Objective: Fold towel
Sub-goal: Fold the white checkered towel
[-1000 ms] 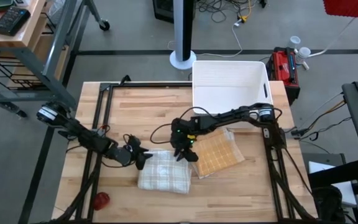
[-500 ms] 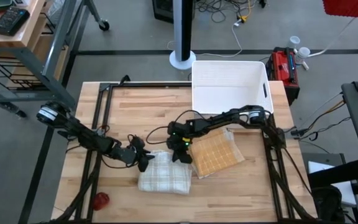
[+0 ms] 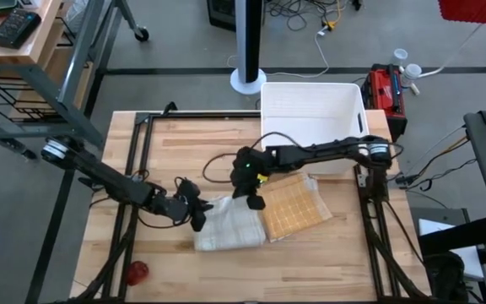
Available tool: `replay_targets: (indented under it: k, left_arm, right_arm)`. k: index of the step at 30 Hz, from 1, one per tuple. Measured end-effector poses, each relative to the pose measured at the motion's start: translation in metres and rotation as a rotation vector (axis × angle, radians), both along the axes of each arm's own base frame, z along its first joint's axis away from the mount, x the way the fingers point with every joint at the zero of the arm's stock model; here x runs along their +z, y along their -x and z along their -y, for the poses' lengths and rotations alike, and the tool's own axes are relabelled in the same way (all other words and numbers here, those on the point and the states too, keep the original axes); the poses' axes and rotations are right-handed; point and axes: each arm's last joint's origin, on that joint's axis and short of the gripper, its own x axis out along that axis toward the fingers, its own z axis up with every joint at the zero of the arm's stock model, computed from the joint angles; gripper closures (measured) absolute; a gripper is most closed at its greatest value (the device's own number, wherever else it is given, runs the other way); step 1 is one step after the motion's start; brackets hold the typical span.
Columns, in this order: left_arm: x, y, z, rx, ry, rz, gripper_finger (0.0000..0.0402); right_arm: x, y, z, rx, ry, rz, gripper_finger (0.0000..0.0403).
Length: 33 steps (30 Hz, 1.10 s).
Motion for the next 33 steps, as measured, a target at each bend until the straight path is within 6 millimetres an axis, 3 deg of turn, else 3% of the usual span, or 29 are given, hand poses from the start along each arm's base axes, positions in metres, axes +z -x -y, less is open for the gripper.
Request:
replay_targets:
  k: [8,16,25,29,33]
  left_arm:
    - [0.039,-0.010,0.004,-0.026,-0.124,-0.088,0.0399]
    - [0.051,-0.012,0.003,0.001,-0.208,-0.129,0.0400]
    - [0.070,-0.011,0.001,0.037,-0.323,-0.136,0.0400]
    - [0.100,-0.015,0.001,0.042,-0.440,-0.119,0.0400]
    - [0.151,-0.015,0.000,0.076,-0.607,-0.107,0.0400]
  right_arm:
    - [0.036,0.019,0.000,-0.012,-0.002,0.039,0.0403]
    - [0.031,0.031,-0.002,-0.019,-0.026,-0.097,0.0396]
    - [0.028,0.034,-0.001,-0.056,-0.048,-0.147,0.0347]
    - [0.028,0.034,-0.001,-0.049,-0.040,-0.141,0.0334]
    - [0.029,0.035,-0.001,-0.049,-0.044,-0.146,0.0333]
